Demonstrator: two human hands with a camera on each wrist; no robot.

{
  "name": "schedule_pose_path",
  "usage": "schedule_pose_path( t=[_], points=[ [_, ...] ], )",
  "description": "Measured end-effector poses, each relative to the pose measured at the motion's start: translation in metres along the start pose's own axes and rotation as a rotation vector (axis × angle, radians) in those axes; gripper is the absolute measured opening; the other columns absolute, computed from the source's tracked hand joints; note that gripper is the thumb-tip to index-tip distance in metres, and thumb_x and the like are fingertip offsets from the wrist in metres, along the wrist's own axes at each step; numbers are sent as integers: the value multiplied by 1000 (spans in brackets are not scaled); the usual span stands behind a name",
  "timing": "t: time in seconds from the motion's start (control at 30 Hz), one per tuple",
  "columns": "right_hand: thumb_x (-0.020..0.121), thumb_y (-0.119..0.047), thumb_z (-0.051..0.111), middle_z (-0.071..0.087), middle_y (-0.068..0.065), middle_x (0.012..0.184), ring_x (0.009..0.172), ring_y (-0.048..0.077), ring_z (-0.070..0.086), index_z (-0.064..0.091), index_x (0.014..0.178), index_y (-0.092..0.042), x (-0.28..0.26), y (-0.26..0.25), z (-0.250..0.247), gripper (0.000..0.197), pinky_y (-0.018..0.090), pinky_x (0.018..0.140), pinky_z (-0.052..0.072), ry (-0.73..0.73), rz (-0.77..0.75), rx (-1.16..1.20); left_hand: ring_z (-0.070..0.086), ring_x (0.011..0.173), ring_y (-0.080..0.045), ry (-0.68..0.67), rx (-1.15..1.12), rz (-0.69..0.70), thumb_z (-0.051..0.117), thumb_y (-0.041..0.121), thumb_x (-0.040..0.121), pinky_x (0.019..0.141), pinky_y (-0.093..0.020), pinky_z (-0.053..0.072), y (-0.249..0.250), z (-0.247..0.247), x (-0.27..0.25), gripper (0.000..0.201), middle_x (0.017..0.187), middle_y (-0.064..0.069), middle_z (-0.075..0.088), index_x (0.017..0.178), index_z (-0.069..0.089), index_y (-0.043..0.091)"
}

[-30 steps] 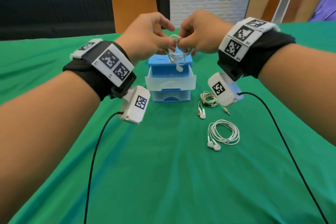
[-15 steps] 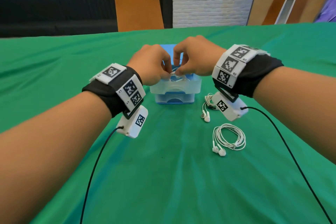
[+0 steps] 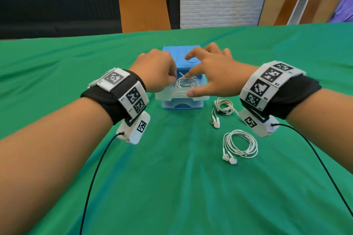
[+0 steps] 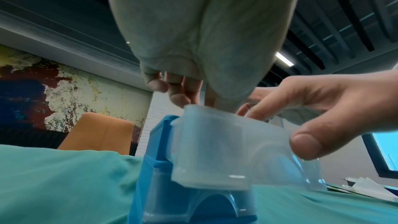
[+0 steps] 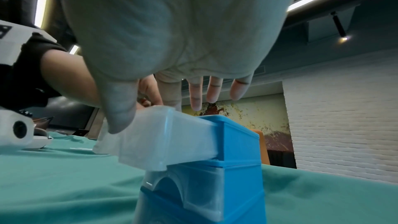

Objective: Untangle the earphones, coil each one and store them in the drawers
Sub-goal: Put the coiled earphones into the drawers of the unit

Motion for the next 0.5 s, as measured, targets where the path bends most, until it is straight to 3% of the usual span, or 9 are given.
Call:
schedule_pose_path(
  t=[0.17,0.27,0.4,0.5],
  points=[
    [82,-72,55,27,-6,154,139,25,20,63,130,-38,9,5,6,59,52,104,27,-42,33,32,55,81,-20,151,-113,56,63,21,90,77,-40,51,-11,-10,4,7,88,4,60,92,70,23],
    [80,-69,62,28,-7,153,140,24,21,61,130,-39,8,8,4,59,52,105,27,-23,45,102,56,95,-21,212,-168,53,60,23,93,84,-40,48,-18,-9,1,13,101,1,56,104,66,23],
    [73,-61,75,34,-6,147,135,23,32,52,134,-40,3,15,3,68,56,107,31,33,28,208,50,129,-25,47,-207,34,53,25,94,108,-39,39,-21,3,-4,45,140,-5,54,139,55,18],
    [69,-58,80,37,-3,147,133,22,40,38,145,-32,4,23,7,90,51,110,35,49,18,280,29,148,-19,-156,-213,41,43,48,82,120,-33,23,-17,12,-12,82,163,-3,30,156,32,16]
  ],
)
Point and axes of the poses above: each hand's wrist, its own x-axis towards the middle knuckle, its own z-axis out of the palm, y = z × x, the point moved 5 cm from there along x, towards the middle knuckle
